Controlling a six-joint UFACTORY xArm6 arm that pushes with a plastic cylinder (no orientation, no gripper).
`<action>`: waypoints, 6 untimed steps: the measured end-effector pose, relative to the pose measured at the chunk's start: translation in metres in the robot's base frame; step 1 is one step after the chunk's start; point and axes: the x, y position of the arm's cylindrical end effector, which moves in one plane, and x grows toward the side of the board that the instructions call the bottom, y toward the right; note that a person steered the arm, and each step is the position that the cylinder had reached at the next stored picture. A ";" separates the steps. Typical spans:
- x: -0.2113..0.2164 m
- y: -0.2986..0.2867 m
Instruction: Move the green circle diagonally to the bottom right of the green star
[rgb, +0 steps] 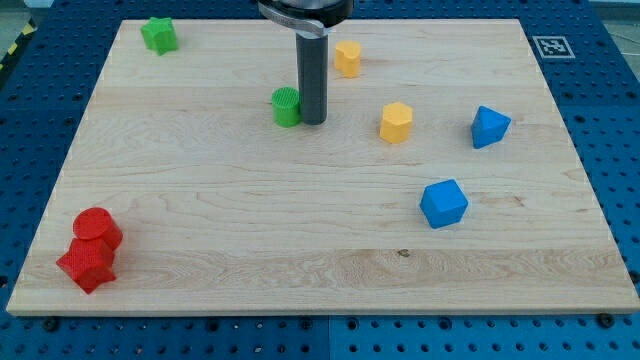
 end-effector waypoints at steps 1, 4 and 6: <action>0.000 -0.004; -0.004 -0.020; -0.015 -0.037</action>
